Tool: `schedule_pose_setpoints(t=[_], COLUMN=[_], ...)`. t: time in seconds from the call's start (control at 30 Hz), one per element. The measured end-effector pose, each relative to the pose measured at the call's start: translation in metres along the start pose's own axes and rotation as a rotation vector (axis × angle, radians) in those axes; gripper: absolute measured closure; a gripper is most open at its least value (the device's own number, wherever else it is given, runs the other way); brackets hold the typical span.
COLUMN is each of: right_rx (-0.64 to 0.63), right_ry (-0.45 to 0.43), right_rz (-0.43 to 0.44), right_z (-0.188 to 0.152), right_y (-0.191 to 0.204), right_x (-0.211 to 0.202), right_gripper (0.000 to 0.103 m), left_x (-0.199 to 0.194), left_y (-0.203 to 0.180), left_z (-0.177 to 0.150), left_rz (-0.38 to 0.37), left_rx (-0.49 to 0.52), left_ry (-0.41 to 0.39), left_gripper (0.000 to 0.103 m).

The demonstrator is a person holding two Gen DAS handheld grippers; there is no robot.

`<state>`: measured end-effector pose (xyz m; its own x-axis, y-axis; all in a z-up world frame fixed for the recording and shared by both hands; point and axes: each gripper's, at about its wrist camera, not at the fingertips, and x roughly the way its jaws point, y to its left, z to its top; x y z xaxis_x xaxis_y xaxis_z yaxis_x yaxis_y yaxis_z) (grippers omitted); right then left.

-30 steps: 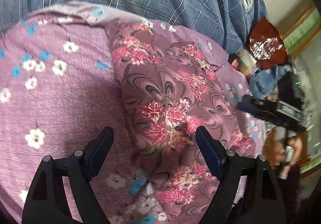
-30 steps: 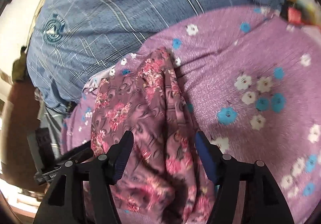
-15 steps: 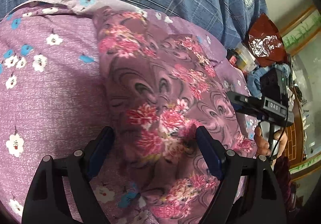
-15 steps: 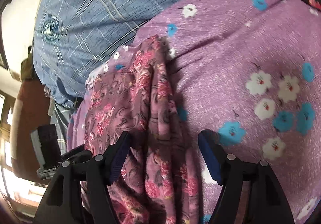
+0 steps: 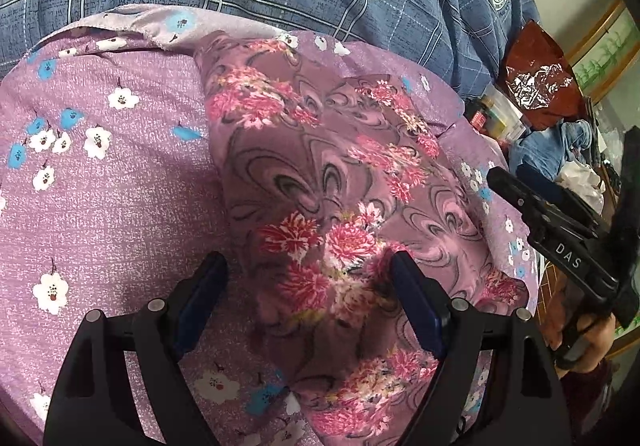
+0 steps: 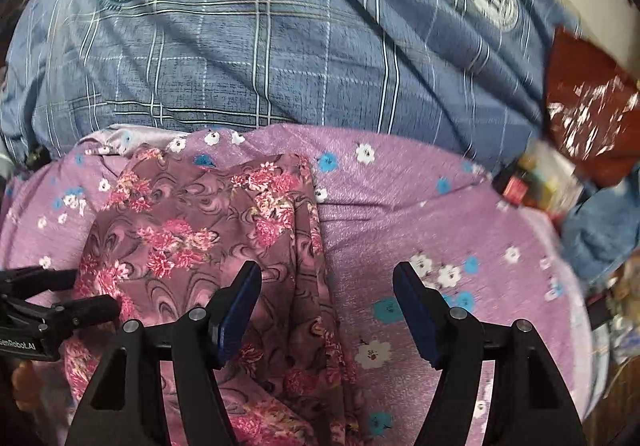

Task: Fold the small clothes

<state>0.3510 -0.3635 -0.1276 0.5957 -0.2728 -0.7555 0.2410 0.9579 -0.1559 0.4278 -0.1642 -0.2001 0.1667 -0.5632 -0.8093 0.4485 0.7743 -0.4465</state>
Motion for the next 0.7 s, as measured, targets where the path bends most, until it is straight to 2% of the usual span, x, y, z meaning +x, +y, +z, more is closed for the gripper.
schedule_pose_setpoints(t=[0.2, 0.7], right_rx=[-0.007, -0.009], right_ry=[-0.028, -0.016], right_rz=[-0.043, -0.036], right_z=[0.0036, 0.0000], right_y=[0.0023, 0.0013], right_x=[-0.0063, -0.0021], right_gripper=[0.033, 0.033], left_x=[-0.0012, -0.0030], left_y=[-0.0021, -0.0014], left_z=[-0.0003, 0.0006], left_rz=[0.013, 0.006], left_rx=[0.012, 0.004], left_ry=[-0.006, -0.017], left_gripper=[0.019, 0.019])
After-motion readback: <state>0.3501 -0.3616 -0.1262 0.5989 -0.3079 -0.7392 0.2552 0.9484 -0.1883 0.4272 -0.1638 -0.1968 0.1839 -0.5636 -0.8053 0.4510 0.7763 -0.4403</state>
